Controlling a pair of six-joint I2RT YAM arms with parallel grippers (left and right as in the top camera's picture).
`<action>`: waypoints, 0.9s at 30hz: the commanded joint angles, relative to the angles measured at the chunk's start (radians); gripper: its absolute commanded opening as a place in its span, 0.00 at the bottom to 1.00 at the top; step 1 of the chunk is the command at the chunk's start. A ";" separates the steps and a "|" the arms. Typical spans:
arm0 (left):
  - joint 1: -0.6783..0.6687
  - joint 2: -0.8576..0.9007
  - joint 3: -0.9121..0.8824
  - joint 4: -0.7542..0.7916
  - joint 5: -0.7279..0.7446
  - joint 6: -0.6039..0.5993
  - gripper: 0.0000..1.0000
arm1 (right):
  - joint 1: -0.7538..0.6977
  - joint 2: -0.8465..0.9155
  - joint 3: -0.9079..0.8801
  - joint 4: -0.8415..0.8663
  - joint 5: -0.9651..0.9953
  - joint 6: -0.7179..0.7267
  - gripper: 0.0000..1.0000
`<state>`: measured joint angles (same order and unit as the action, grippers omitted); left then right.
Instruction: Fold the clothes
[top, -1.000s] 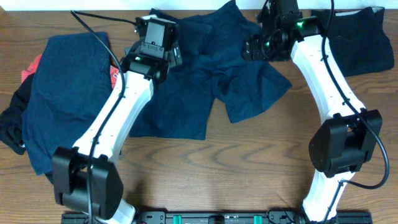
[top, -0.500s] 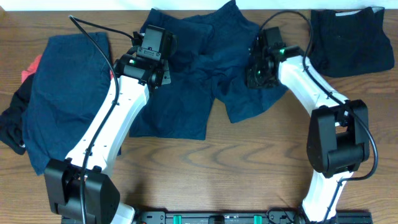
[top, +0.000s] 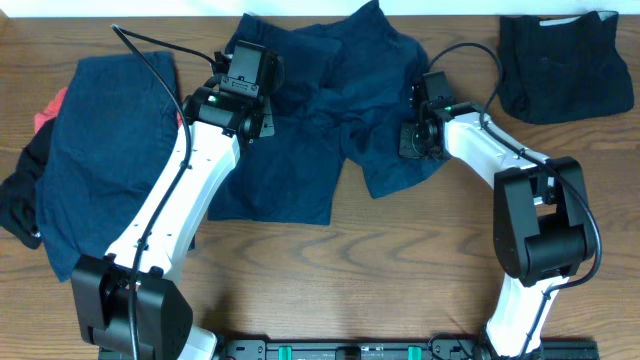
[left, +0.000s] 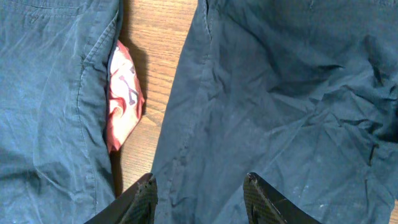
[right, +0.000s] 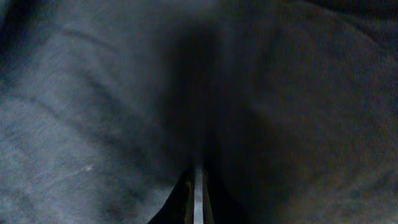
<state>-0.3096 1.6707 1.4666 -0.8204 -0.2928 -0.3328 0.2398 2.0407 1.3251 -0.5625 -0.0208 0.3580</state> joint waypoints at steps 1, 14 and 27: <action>0.001 -0.010 0.010 -0.006 -0.002 0.007 0.47 | -0.056 0.007 -0.054 -0.020 0.101 0.092 0.06; 0.001 -0.010 0.010 -0.005 -0.002 0.007 0.47 | -0.283 0.003 -0.041 -0.112 0.032 0.140 0.04; 0.025 0.004 0.010 0.179 0.158 0.192 0.77 | -0.141 -0.230 0.259 -0.309 -0.177 -0.146 0.53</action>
<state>-0.3054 1.6707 1.4666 -0.6800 -0.2108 -0.2314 0.0418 1.9068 1.5318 -0.8631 -0.1719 0.2893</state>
